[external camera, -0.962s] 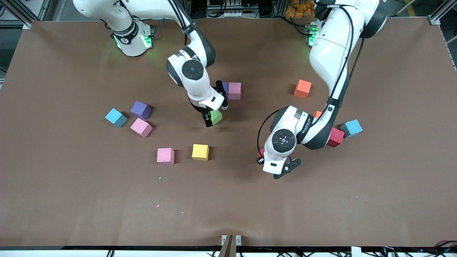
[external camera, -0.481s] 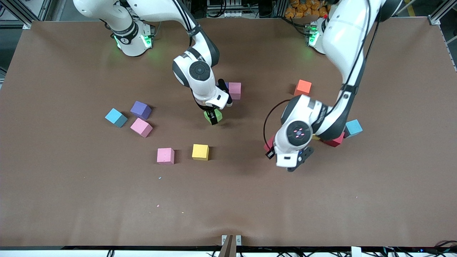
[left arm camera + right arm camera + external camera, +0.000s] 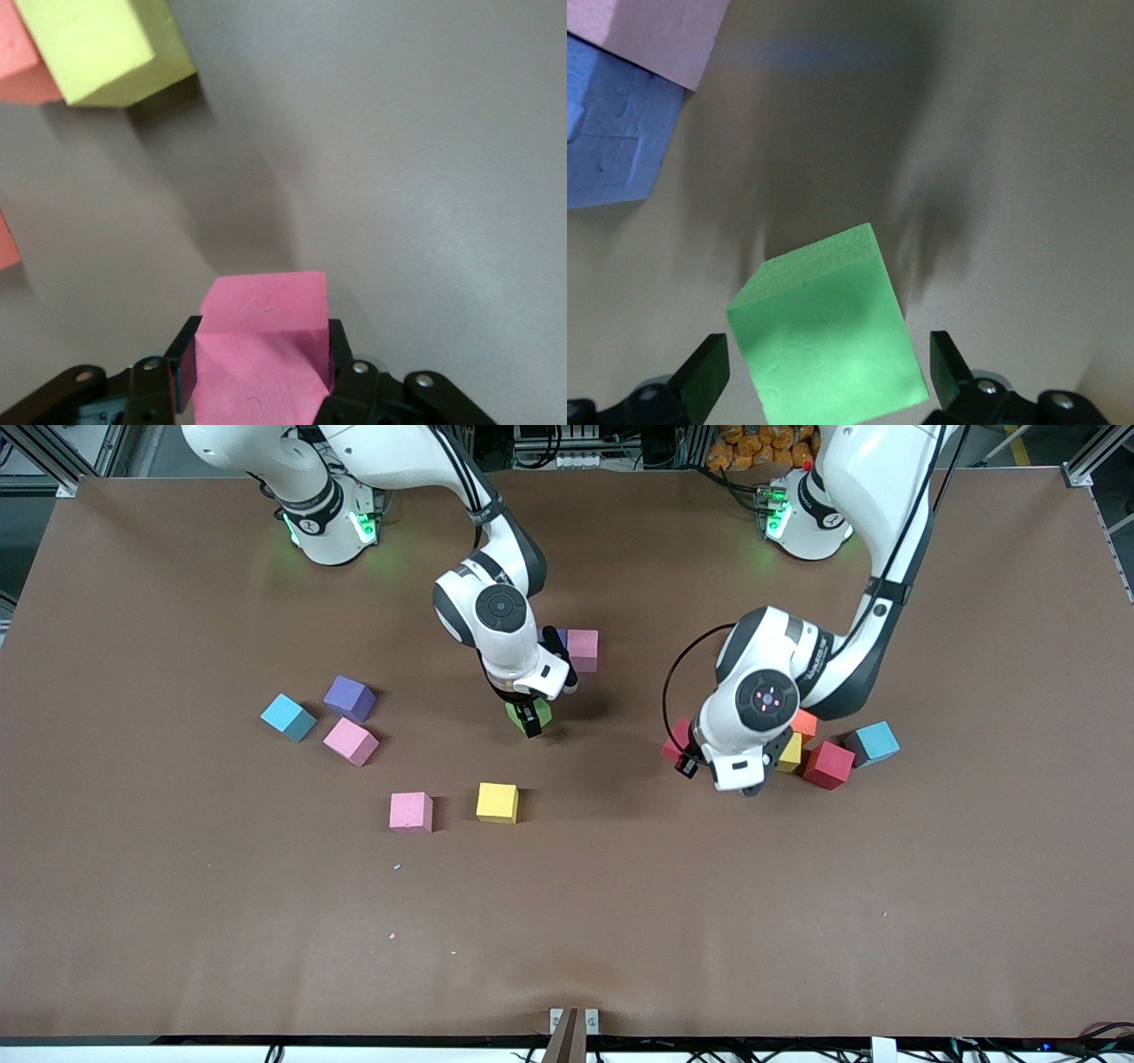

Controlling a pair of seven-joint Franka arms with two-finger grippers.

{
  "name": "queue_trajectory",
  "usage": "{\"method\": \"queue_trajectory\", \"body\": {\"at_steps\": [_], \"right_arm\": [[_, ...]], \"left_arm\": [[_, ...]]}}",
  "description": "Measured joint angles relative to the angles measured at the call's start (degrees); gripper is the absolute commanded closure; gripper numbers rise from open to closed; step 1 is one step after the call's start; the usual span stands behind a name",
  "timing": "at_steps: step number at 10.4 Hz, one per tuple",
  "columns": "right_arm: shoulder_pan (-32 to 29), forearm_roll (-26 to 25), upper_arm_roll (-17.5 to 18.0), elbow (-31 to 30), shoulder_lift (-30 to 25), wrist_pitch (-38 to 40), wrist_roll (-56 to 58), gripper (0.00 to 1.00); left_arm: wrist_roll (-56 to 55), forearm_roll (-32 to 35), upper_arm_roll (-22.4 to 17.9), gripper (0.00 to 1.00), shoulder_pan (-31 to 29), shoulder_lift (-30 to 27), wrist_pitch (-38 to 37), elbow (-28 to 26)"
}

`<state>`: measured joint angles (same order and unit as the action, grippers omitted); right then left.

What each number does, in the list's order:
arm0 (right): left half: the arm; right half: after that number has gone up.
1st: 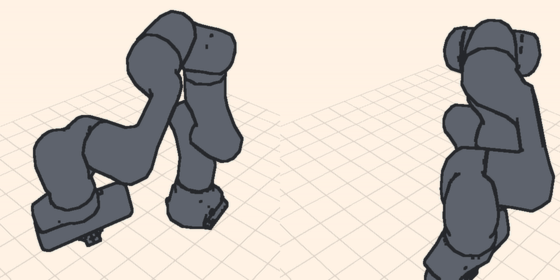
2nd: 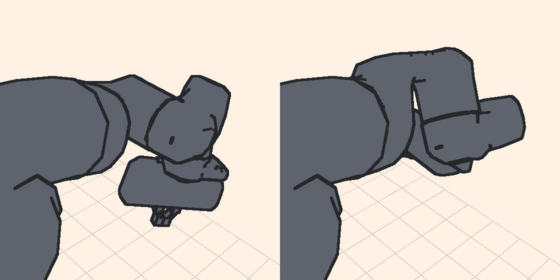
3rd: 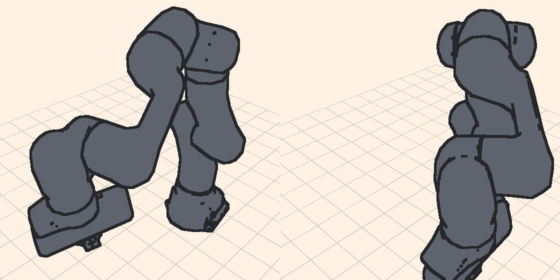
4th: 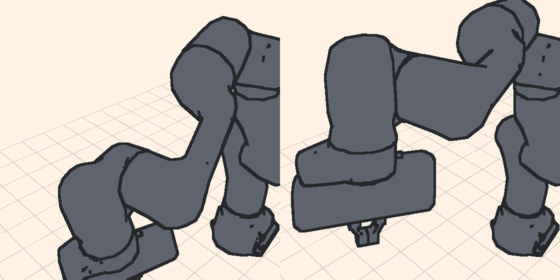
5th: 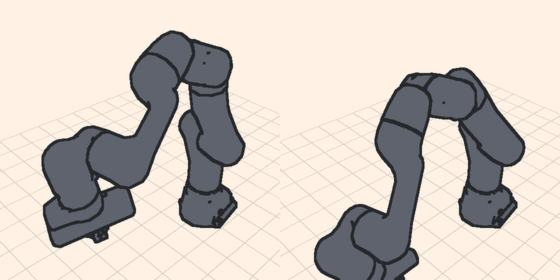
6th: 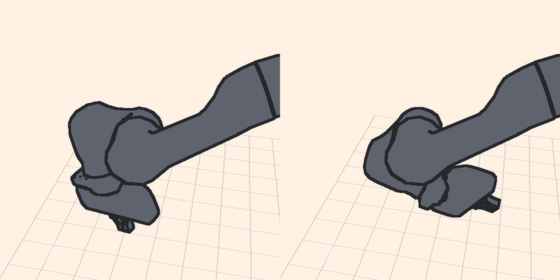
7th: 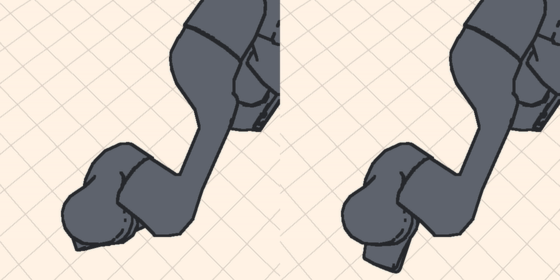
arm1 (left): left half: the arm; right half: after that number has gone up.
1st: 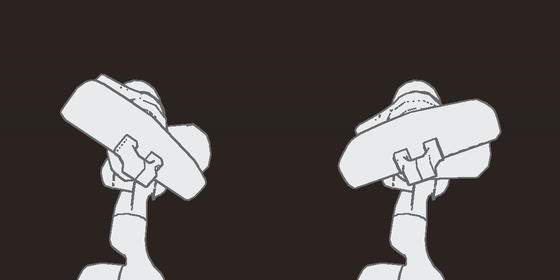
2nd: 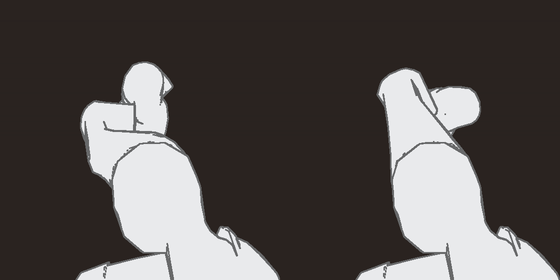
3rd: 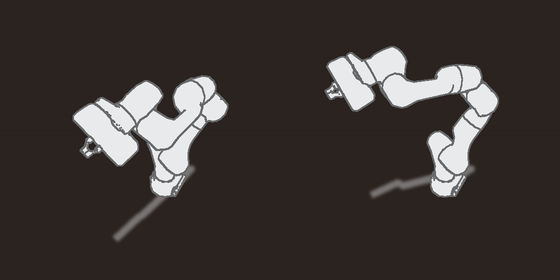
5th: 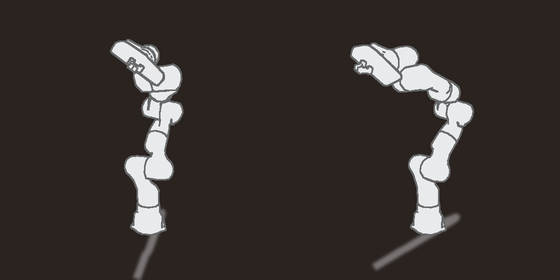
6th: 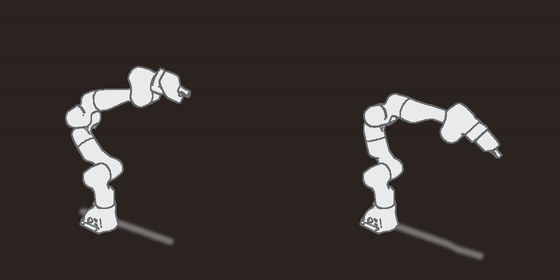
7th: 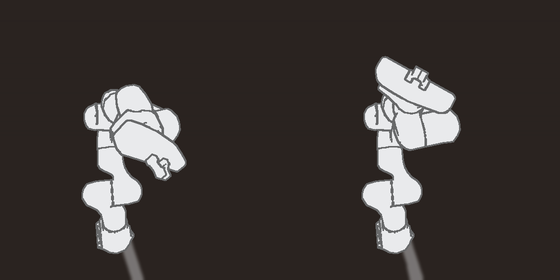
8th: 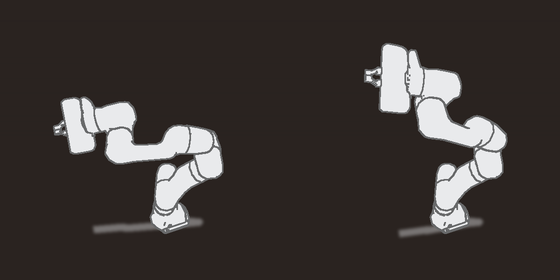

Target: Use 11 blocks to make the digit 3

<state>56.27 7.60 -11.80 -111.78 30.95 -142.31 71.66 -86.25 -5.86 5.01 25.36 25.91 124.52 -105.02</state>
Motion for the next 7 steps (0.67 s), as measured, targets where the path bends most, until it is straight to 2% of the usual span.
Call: {"method": "queue_trajectory", "body": {"at_steps": [1,2,3,4,7], "right_arm": [[0.1,0.0,0.0,0.0,0.2,-0.2,0.0,0.39],[0.2,0.0,0.0,0.1,0.4,-0.4,0.0,0.69],[0.4,0.0,0.1,0.2,0.6,-0.5,0.0,0.93],[0.5,0.0,0.2,0.2,0.7,-0.6,0.0,0.99],[0.5,0.1,0.2,0.5,0.6,-0.6,-0.2,0.99]], "left_arm": [[-4.4,-0.1,0.7,0.90,0.1,-1.3,2.9,-3.4],[-9.9,-0.1,1.9,0.90,0.2,-2.2,5.2,-6.4],[-14.8,-0.1,3.4,0.90,0.3,-2.6,6.7,-8.6],[-18.2,-0.1,4.6,0.90,0.5,-2.9,7.4,-10.1],[-29.1,-0.1,6.8,0.91,3.5,-3.2,11.4,-14.5]]}}
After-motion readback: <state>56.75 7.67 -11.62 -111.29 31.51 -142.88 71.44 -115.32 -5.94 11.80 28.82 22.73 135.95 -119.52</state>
